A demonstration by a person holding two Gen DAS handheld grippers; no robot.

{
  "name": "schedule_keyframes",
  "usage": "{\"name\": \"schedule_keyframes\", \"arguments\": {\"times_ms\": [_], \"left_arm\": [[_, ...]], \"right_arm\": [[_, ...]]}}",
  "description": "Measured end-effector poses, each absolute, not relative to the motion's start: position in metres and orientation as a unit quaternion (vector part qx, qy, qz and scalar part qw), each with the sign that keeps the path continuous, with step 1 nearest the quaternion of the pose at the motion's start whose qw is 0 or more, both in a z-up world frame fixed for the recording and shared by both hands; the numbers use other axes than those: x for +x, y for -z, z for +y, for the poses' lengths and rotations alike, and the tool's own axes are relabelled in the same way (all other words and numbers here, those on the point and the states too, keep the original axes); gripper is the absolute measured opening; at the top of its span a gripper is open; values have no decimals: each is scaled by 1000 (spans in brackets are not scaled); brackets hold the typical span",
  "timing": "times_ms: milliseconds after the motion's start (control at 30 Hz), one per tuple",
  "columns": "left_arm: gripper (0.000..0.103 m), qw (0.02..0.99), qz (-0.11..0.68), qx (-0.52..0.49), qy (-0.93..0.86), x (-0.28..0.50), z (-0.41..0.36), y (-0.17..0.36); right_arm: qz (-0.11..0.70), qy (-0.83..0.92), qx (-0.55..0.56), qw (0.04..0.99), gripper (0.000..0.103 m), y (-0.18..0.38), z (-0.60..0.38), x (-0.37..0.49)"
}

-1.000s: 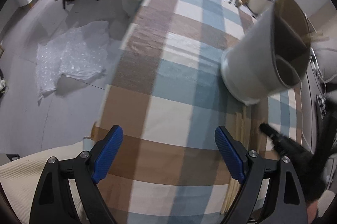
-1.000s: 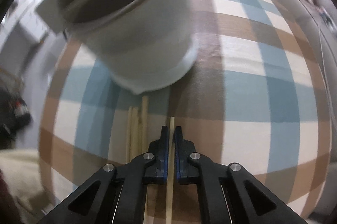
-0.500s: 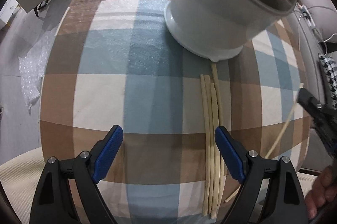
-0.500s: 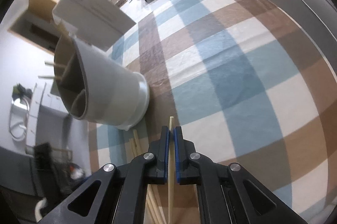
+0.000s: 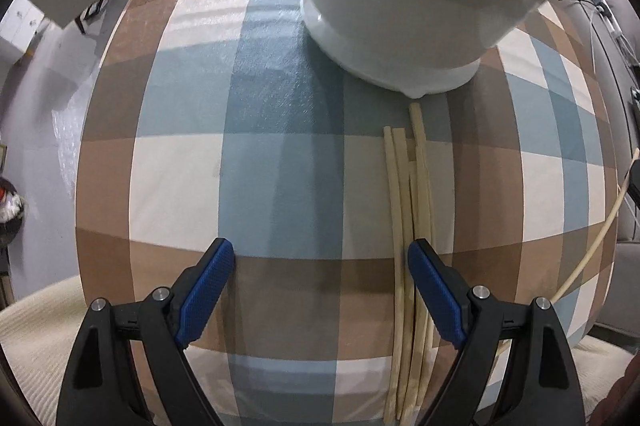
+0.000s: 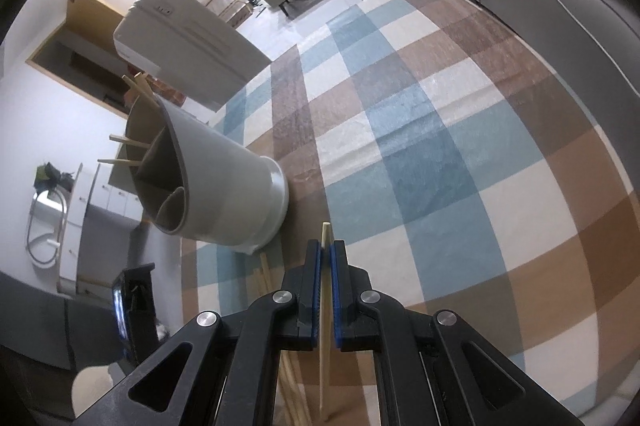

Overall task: Organize utensils
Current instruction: 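Close the left tool on a chopstick from the bundle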

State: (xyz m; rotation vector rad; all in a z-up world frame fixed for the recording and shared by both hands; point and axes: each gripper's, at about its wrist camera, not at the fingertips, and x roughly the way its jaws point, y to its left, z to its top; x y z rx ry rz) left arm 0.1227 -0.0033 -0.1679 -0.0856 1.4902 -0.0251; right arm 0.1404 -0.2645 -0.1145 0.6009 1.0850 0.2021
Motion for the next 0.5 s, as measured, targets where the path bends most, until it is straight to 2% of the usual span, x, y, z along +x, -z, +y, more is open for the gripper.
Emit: {"name": "schedule_keyframes", "arguments": {"times_ms": [400, 500], "left_arm": [[86, 731, 682, -36, 13, 132, -5, 172], [81, 734, 679, -20, 0, 137, -7, 172]], "right_arm": [[507, -97, 276, 811, 4, 115, -260, 149], [505, -95, 267, 815, 4, 114, -258, 149]]}}
